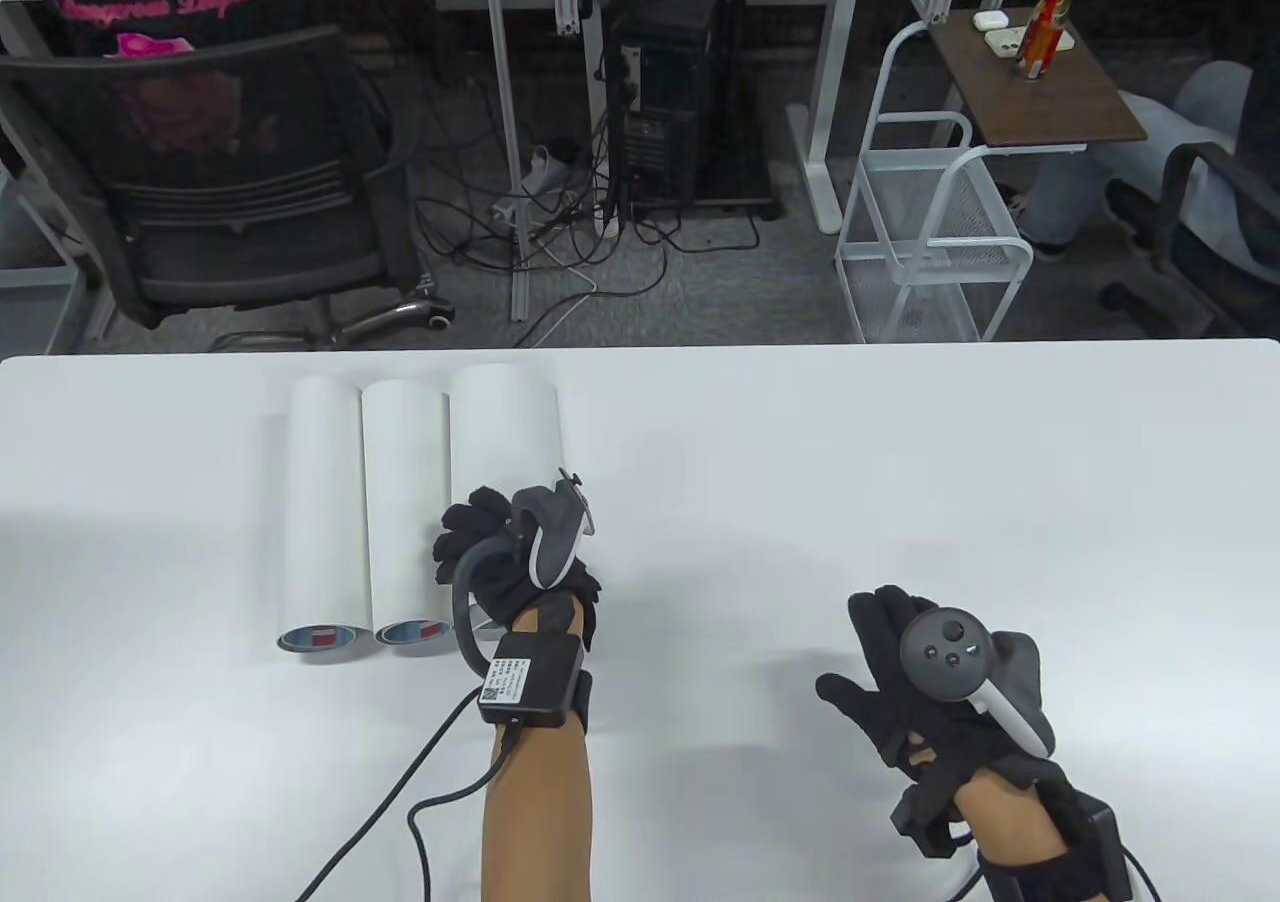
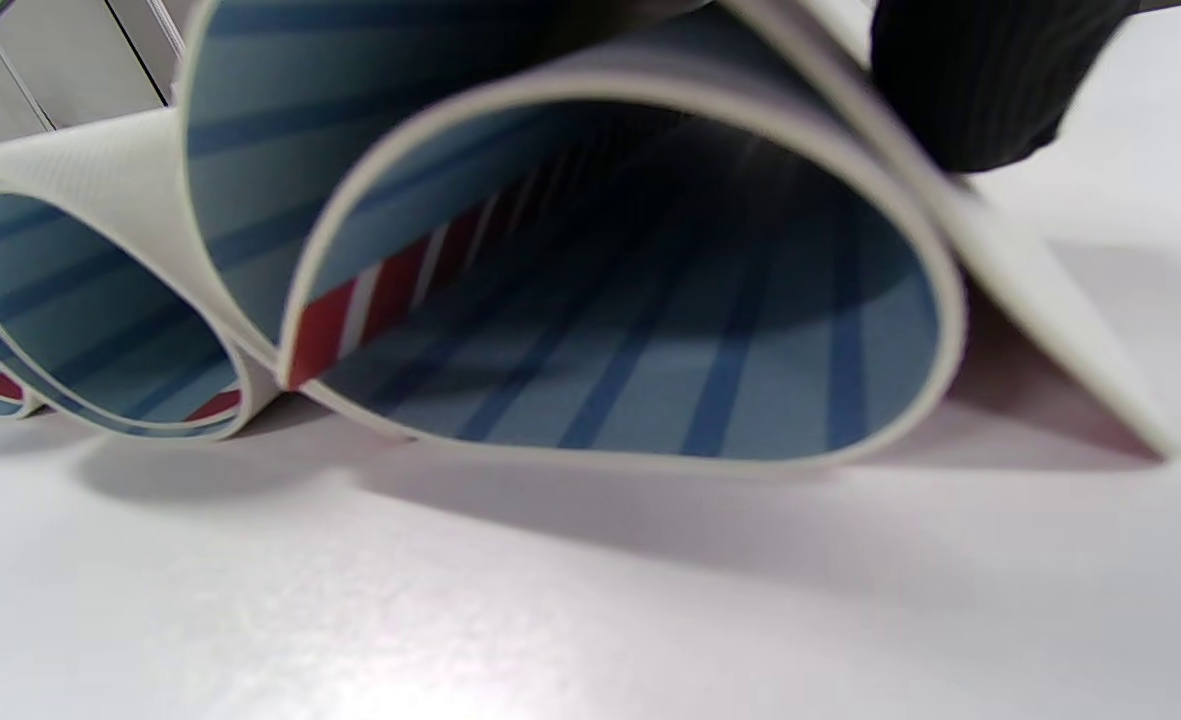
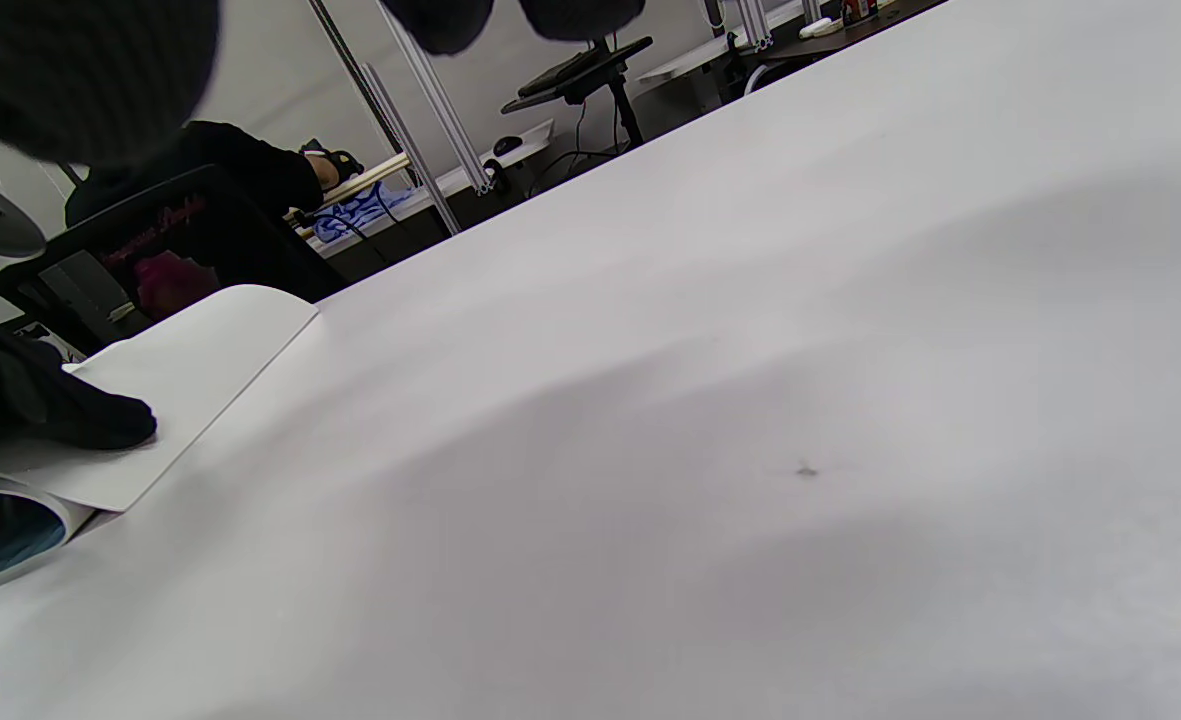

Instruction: Unroll mouse pads and stack together

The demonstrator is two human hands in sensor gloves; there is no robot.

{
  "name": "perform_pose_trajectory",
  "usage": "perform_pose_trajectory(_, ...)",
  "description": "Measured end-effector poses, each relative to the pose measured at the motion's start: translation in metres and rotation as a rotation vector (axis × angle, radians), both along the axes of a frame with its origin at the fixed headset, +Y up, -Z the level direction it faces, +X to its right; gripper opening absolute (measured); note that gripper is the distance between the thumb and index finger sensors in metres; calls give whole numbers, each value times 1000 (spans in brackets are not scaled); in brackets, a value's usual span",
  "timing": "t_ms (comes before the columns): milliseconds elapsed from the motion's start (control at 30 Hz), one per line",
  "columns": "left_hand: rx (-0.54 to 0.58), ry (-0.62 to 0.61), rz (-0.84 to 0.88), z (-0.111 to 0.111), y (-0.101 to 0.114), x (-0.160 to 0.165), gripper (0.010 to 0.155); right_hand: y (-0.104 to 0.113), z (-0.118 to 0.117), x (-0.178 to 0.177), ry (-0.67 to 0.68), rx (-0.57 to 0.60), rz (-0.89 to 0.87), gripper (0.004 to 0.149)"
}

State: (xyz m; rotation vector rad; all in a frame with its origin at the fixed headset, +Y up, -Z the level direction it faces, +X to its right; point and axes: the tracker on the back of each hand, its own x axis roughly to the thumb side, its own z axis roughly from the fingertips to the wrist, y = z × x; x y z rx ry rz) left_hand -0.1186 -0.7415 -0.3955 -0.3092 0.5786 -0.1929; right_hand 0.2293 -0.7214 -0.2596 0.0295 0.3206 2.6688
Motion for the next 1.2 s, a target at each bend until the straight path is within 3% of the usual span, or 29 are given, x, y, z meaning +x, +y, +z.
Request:
perform_pose_trajectory(333,285,-85,-62,-3,15,4,74,-2,-1,0,-8,-14,-5,83)
perform_pose_trajectory(633,450,-85,189,29,44,-16,70,-10,-4,-2,-6,-40,8,83)
perform_pose_trajectory(933,549,-193,550,88,66,-10,69,-13,-6,-8,-6,-25,-22,82)
perform_pose_trajectory(1200,496,-274,1050,128,56,1,69,-12,-10,-18,-21,-51,-230,79)
